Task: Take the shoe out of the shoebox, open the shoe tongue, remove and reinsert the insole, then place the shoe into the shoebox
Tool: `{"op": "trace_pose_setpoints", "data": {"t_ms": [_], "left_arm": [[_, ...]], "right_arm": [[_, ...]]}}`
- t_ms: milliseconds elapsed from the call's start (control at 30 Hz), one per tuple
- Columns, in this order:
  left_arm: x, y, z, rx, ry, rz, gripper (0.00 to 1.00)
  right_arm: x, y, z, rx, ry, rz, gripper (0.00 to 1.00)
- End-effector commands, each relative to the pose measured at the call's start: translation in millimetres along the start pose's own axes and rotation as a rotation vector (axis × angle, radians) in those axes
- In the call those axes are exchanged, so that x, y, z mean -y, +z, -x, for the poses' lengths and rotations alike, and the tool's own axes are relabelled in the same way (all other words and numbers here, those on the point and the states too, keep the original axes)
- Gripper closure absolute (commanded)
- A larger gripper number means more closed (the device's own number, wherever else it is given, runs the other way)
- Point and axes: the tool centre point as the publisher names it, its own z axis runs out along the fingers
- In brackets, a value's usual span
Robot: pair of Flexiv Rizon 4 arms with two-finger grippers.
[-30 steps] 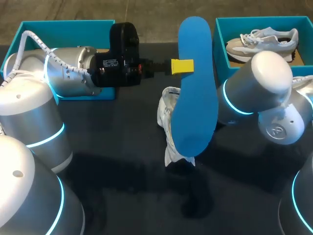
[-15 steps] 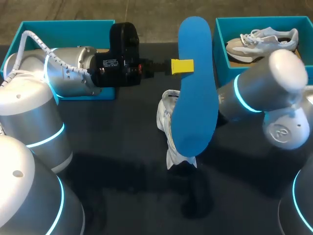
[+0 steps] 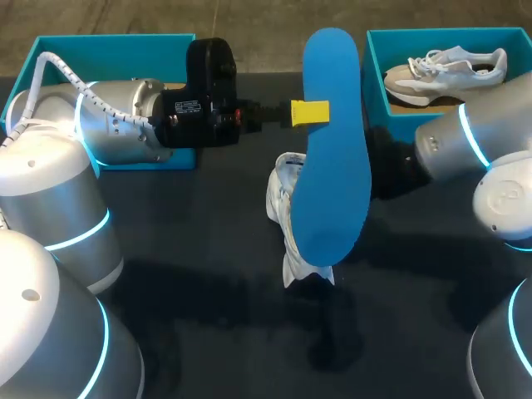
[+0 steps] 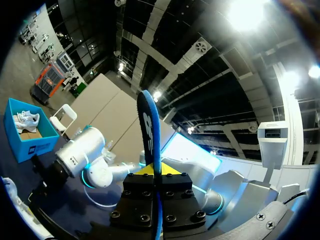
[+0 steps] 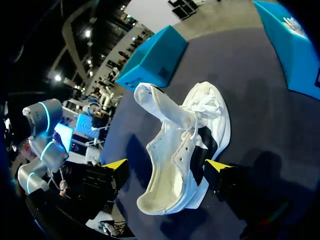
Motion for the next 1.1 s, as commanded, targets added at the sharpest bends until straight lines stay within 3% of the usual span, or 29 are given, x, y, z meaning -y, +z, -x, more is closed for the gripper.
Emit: {"op": "trace_pose_setpoints", "data": {"t_ms": [33, 200, 467, 733, 1100], "left_arm": [[-0.2, 0.8, 0.9, -0.002, 0.0, -0.001, 1.0], [-0.2, 0.8, 0.9, -0.002, 0.0, -0.001, 1.0], [-0.2, 0.8, 0.9, -0.002, 0.0, -0.001, 1.0], [-0.2, 0.8, 0.9, -0.002, 0.0, -0.001, 1.0], [-0.2, 0.8, 0.9, -0.002, 0.0, -0.001, 1.0]], "right_arm": [[3.3, 1.6, 3.8, -0.114, -0.002, 0.008, 0.0], [-0.4, -8.0, 5.1, -0.137, 0.008, -0.013, 0.0], [-7.8, -54.3, 0.4, -0.245, 0.118, 0.081, 0.0], [-12.1, -80.4, -8.5, -0.293, 0.135, 0.111, 0.0], [-29.7, -97.8, -40.1, -0.419, 0.136, 0.131, 0.0]]}}
